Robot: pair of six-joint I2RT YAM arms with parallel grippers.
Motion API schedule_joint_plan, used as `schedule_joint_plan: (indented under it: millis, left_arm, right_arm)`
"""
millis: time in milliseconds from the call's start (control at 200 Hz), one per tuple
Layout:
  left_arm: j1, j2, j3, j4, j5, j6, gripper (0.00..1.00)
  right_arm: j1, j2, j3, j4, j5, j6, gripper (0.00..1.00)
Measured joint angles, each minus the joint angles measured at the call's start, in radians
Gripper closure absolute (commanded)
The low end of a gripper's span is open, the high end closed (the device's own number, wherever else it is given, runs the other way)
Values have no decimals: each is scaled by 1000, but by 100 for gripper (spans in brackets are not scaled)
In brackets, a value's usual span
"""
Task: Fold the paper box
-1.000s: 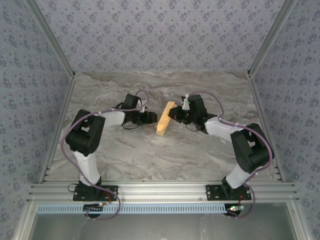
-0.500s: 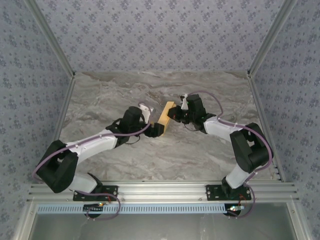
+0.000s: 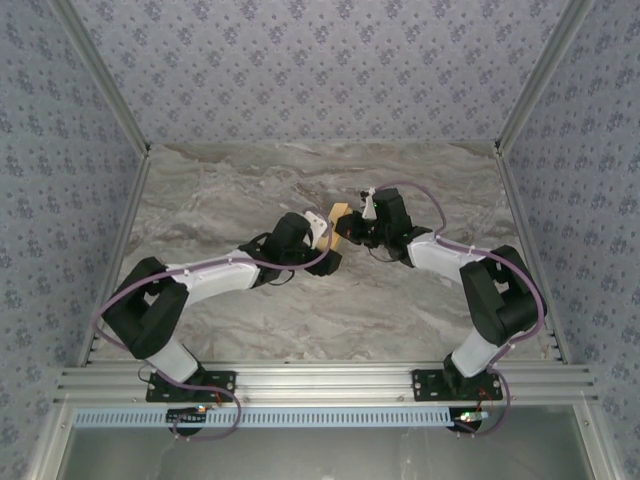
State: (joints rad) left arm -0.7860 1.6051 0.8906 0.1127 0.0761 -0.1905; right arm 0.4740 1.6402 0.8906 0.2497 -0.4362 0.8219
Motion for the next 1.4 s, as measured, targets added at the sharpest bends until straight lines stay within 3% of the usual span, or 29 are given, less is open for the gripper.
schedule_joint_plan:
  millis: [535, 660, 934, 1119, 1404]
  left_arm:
    - [0, 60, 0, 70, -39, 46, 47]
    - [2, 64, 0, 82, -43, 60, 52]
    - [42, 60, -14, 116, 17, 113, 54]
    - [100, 18, -25, 72, 105, 193, 58]
    - [195, -52, -2, -61, 296, 392, 61]
  right_arm:
    - [-3, 0, 1, 0, 3, -3, 89]
    - [-6, -2, 6, -6, 5, -10, 83]
    - [-32, -81, 13, -140, 40, -95, 58]
    - [-65, -209, 21, -250, 68, -268, 50]
    - [-88, -330, 63, -341, 113, -697, 46]
